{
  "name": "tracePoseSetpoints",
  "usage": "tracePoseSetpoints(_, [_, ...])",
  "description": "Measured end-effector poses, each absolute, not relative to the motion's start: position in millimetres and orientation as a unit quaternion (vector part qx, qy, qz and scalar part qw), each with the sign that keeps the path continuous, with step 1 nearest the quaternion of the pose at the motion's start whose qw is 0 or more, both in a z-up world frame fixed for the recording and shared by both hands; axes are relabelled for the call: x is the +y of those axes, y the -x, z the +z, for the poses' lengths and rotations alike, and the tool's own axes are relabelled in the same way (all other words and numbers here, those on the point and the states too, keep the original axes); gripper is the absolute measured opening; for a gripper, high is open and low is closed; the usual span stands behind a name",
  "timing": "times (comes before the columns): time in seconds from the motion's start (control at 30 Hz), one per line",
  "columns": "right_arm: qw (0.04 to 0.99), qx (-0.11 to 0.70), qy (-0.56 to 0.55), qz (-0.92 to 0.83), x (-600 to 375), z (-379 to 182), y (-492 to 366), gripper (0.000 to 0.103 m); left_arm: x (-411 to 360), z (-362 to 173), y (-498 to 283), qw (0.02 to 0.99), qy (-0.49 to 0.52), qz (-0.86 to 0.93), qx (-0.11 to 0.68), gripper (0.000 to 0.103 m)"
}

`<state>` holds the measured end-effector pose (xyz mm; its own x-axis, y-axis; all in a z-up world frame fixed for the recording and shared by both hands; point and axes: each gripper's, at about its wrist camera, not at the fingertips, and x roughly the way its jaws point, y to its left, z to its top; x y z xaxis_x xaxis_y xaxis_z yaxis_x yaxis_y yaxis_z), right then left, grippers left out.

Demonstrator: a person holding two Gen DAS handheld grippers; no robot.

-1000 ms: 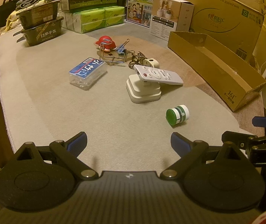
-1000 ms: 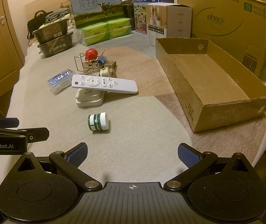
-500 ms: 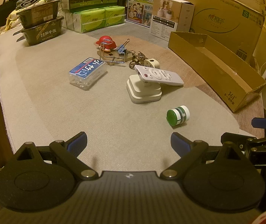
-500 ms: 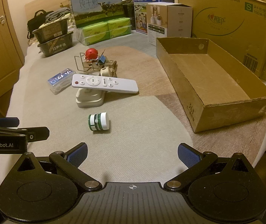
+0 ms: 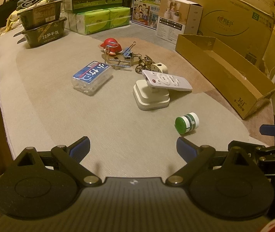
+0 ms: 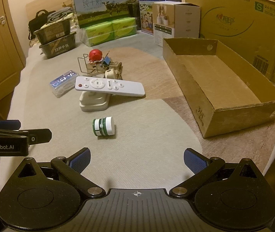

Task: Organize rigid objects
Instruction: 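Grasp the green-white pill bottle with the right gripper while the left tool approaches the white remote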

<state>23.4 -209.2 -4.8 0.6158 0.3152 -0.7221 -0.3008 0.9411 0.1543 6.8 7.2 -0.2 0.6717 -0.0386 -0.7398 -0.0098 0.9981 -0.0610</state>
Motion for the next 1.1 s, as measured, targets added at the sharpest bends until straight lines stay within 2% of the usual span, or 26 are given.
tracePoseSetpoints(0.7, [0.900, 0.394, -0.027, 0.188, -189.9, -17.7, -44.8, 0.101, 39.6, -12.1, -43.6, 0.916, 0.015, -0.019, 0.400, 0.094])
tracePoseSetpoints(1.1, [0.896, 0.385, -0.005, 0.221, -153.1, -34.1, -65.5, 0.077, 55.3, -22.6, -69.6, 0.921, -0.015, -0.062, 0.384, 0.093])
